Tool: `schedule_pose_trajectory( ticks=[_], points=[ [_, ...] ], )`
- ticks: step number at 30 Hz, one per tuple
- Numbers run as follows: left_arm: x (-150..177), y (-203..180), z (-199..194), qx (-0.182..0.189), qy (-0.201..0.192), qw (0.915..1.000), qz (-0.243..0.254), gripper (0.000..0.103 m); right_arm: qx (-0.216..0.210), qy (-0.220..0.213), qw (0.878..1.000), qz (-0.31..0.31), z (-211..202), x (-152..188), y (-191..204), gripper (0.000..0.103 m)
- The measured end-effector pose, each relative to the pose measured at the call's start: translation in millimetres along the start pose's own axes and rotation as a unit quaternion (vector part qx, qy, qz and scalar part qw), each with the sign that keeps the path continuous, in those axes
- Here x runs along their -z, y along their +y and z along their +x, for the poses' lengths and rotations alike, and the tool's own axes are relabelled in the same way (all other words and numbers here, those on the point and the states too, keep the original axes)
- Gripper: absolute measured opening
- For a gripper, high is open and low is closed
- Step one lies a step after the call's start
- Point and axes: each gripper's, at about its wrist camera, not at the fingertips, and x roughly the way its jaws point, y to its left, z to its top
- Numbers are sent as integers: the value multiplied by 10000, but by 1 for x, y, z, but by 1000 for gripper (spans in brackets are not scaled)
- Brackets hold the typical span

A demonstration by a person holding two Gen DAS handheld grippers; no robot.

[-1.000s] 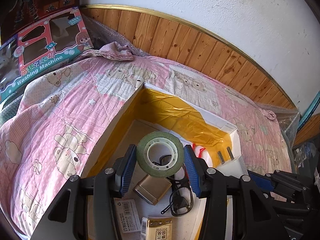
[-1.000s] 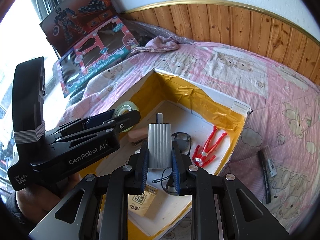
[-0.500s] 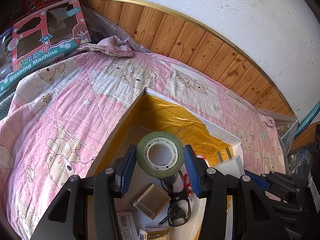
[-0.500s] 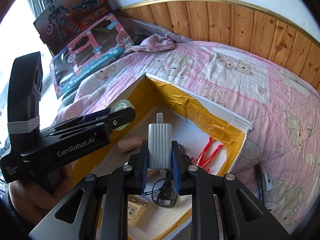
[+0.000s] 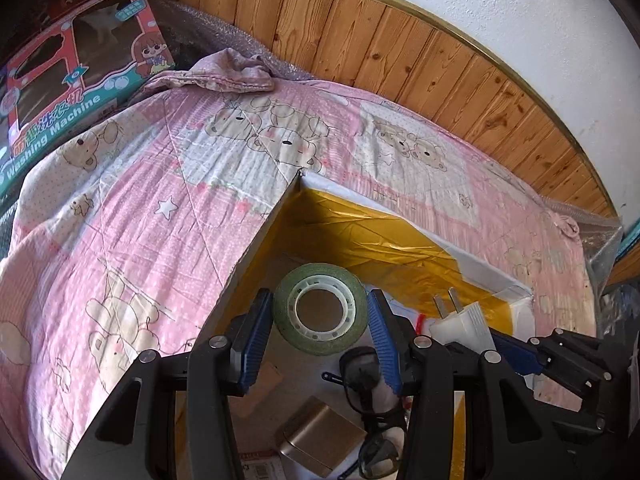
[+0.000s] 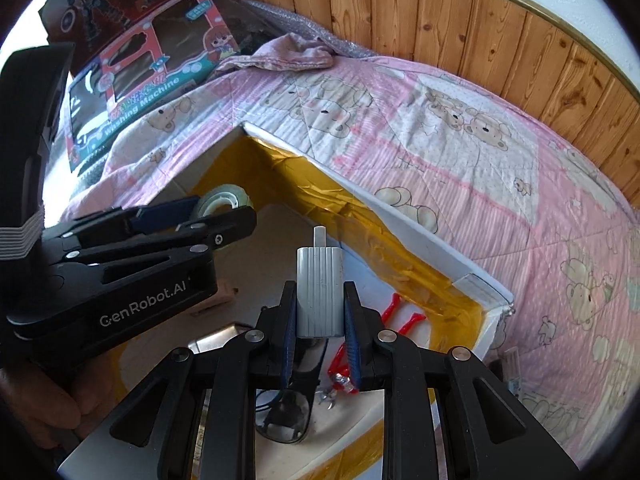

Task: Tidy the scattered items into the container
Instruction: 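Open both tools to drop the tape and plug into the cardboard box, then move the right tool to the clear tube while the left tool approaches the black marker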

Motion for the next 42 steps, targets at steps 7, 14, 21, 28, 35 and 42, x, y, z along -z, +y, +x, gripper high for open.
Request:
schedule_pose_trajectory(
  ticks=[7, 14, 21, 28, 35, 42],
  points=[
    [3, -9, -8, 35, -120, 9998, 181, 56, -336, -496, 9969, 517, -35, 18, -19, 35],
    [35, -28, -70, 174, -635, 9971, 371, 55, -1186, -1355, 9790, 956, -103, 106, -35, 35],
    [112, -97, -129, 822, -830, 9883, 977, 60, -1091, -1216, 9681, 1901, -111, 217, -79, 35],
    [150, -183, -98, 1284, -143, 9815, 1416, 66, -511, -1014, 9605, 2539, -107, 245, -146, 37],
    [137, -220, -45, 1091, 262, 9860, 1231, 66, -76, -980, 9724, 2116, -89, 205, -199, 37],
    [145, -227, 3, 778, 560, 9915, 877, 66, -79, -292, 9991, 306, -28, 153, -206, 33]
  ],
)
